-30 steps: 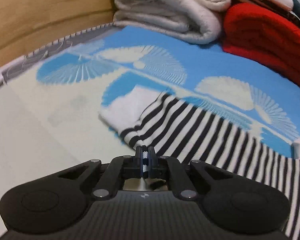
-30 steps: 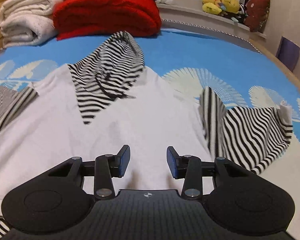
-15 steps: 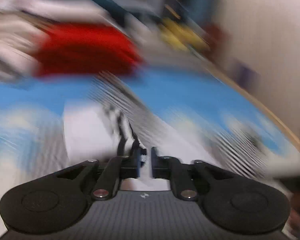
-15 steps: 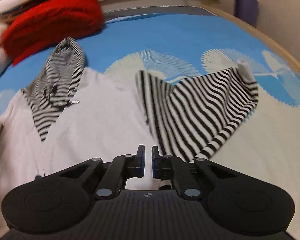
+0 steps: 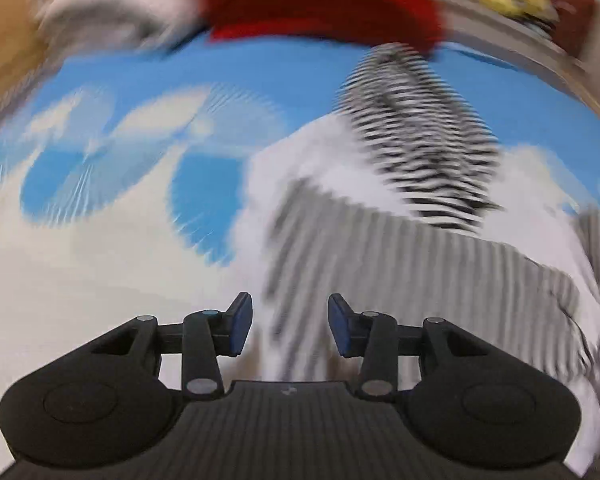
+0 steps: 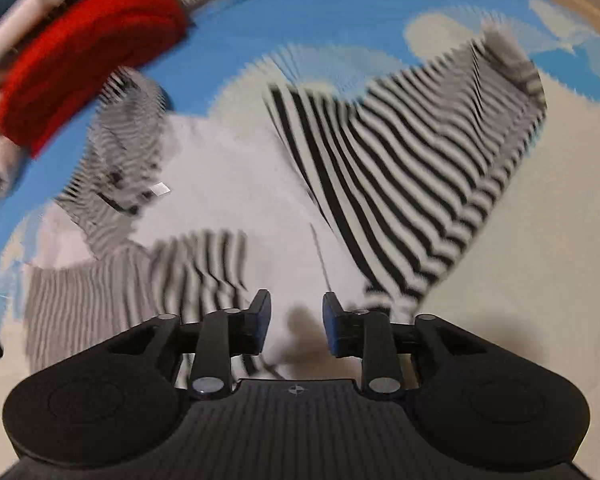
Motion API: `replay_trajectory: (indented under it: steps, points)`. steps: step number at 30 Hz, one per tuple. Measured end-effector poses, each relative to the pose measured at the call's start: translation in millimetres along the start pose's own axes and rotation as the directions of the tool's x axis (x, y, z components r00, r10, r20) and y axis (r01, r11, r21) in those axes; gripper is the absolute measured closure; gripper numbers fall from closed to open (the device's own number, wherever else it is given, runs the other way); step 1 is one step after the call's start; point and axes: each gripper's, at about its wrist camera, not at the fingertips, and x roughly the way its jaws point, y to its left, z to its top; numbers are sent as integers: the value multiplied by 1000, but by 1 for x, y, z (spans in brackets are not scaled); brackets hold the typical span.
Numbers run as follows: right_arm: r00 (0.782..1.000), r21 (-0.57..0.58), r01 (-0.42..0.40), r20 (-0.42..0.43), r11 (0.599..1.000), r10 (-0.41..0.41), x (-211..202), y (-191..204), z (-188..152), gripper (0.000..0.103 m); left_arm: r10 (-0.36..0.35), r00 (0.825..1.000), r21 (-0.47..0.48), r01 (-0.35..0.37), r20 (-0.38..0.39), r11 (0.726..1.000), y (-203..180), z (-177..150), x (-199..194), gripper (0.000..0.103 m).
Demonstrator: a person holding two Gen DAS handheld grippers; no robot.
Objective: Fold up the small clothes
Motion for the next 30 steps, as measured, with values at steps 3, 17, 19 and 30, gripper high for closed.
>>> replay_trajectory:
  steps: [3, 17, 19, 30]
  points:
    - [998, 4, 45, -41, 999, -45, 16, 3, -5, 70, -25, 996, -122, 14, -89, 992, 33, 8, 31, 56]
    - [974, -40, 82, 217, 996, -72, -14, 18, 3, 100, 2, 994, -40, -6, -106, 999, 34, 1, 30, 64]
    - [982, -16, 125, 142, 992, -121, -1, 11, 2, 100, -69, 995, -14, 68, -69, 998, 23, 4, 18, 63]
    - [998, 12, -46, -46, 999, 46, 20, 10, -5, 66, -79, 979, 110, 101, -187, 989, 0, -9, 32, 60]
